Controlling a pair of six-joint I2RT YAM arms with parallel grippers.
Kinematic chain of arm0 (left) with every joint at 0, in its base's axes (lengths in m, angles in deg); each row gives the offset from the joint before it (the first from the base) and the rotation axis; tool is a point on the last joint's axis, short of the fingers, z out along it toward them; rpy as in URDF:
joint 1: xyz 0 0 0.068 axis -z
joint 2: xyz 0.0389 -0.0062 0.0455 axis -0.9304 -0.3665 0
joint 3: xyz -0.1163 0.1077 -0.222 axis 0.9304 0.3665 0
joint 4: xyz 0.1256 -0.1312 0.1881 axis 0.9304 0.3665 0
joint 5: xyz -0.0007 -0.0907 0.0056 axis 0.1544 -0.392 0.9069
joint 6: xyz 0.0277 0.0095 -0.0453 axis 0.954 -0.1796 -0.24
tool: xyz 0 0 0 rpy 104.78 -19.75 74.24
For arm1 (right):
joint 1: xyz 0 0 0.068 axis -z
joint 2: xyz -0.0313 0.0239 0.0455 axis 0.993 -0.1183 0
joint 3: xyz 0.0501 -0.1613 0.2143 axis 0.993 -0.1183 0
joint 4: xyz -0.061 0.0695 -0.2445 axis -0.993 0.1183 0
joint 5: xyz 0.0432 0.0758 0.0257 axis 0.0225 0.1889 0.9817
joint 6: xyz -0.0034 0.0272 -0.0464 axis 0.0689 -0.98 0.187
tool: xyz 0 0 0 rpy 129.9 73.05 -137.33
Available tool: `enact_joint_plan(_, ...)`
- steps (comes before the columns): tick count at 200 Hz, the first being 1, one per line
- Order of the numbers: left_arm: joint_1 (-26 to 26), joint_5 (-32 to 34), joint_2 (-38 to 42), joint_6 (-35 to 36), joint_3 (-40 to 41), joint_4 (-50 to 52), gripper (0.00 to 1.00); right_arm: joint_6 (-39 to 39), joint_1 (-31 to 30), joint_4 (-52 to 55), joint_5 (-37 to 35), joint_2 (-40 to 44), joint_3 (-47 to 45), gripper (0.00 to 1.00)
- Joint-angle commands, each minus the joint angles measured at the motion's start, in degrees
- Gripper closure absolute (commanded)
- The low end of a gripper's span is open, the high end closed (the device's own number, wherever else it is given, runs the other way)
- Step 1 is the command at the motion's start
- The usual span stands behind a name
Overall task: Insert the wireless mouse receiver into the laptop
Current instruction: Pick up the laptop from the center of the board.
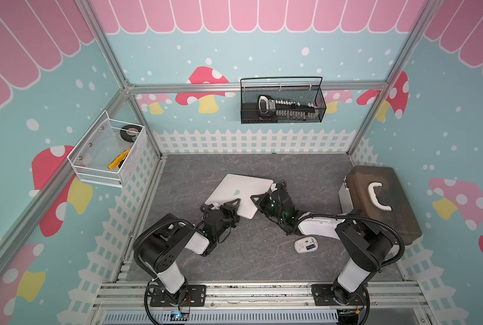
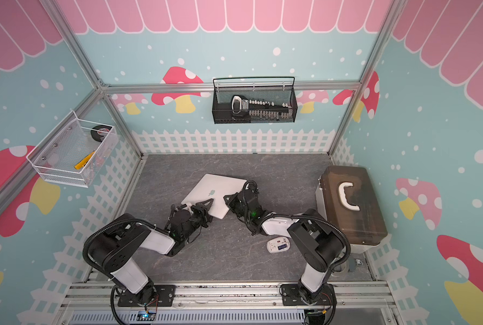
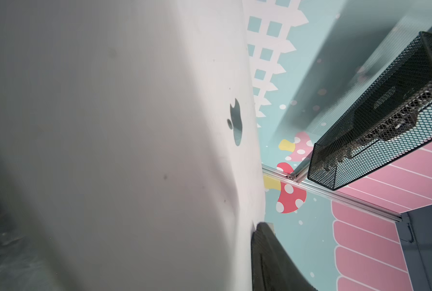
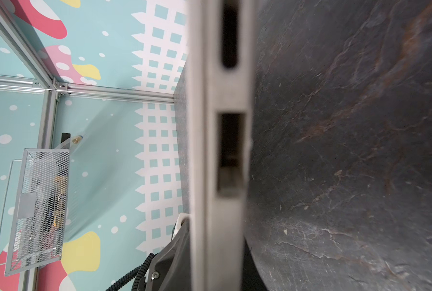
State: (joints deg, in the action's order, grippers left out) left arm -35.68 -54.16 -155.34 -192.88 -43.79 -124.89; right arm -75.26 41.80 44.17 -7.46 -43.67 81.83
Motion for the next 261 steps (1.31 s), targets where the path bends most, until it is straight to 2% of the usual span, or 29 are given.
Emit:
enact_joint_plan(1, 0.3, 0.7, -1.0, -1.4, -2.5, -8.4, 0.58, 1.0, -1.5, -2.5, 2.4, -1.1, 0.2, 1.00)
enact_joint_plan(42, 0.3, 0.7, -2.5, -0.7, -3.1, -10.7, 0.75, 0.3, -1.7, -2.5, 3.4, -2.2, 0.7, 1.00)
enact_joint_plan(84, 0.3, 0.3, -4.9, -0.7, -3.6, -13.8, 1.00, 0.5, -1.9, -1.9, 4.3, -2.5, 1.2, 1.00)
enact_joint_plan(110, 0.2, 0.2, -5.9, -0.4, -3.7, -14.8, 1.00, 0.9, -1.9, -1.6, 5.0, -2.6, 1.1, 0.99)
enact_joint_plan(152, -0.6, -0.7, -6.1, 1.7, -2.6, -14.0, 1.00, 3.1, -1.7, -0.8, 5.5, -0.6, -0.2, 0.66)
enact_joint_plan(175, -1.4, -1.1, -6.0, 3.4, -2.0, -13.1, 1.00, 5.8, -1.6, 3.5, 6.0, 1.7, -0.6, 0.52)
enact_joint_plan(203, -2.2, -1.4, -7.3, 4.6, -1.7, -13.4, 1.00, 10.2, -1.3, 11.7, 6.9, 5.5, -0.5, 0.46)
enact_joint_plan(236, -3.1, -2.4, -10.4, 4.9, -1.8, -15.9, 1.00, 18.8, -0.2, 25.6, 9.2, 12.8, 0.1, 0.44)
enact_joint_plan(261, -4.7, -4.7, -10.5, 8.1, -1.3, -15.8, 1.00, 32.8, 1.7, 40.4, 11.3, 20.5, 2.4, 0.45)
